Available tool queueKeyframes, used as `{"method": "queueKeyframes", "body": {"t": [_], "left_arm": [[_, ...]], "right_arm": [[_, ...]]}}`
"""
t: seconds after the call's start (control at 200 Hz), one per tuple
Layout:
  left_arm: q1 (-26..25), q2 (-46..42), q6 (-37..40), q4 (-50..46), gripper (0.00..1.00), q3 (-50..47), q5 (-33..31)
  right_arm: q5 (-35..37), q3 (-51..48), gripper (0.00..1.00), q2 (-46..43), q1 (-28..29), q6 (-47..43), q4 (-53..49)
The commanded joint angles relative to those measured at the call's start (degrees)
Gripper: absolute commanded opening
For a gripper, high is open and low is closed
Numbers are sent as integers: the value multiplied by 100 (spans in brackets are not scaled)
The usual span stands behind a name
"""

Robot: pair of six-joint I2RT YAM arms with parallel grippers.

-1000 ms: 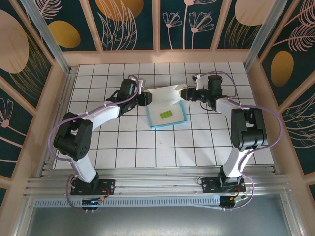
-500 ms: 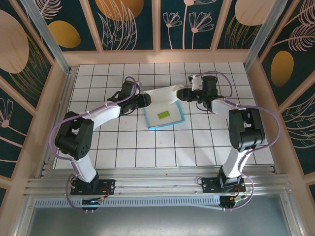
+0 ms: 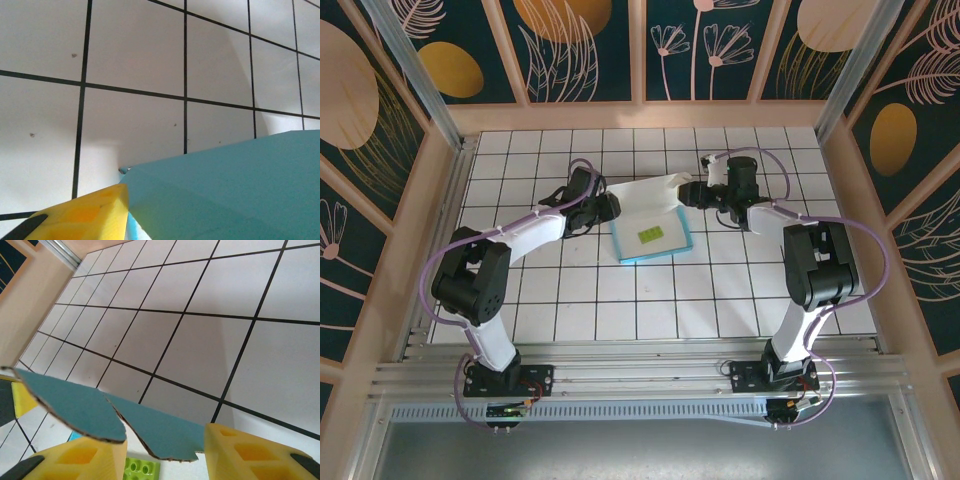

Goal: Fold the paper box

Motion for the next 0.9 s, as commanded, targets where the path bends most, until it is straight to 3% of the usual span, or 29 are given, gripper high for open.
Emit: {"method": "queueKeyframes", "body": {"t": [0.0,0.305,0.896], "left_arm": [[-16,212,-103,192,40,279,248],[-16,525,6,261,40,584,317],[-16,390,296,665,43,-42,531]], "right_arm": [[-1,-137,45,-278,76,171,254],[61,-379,45,-347,173,493,480],[208,-895,48,-480,261,625,861]]}}
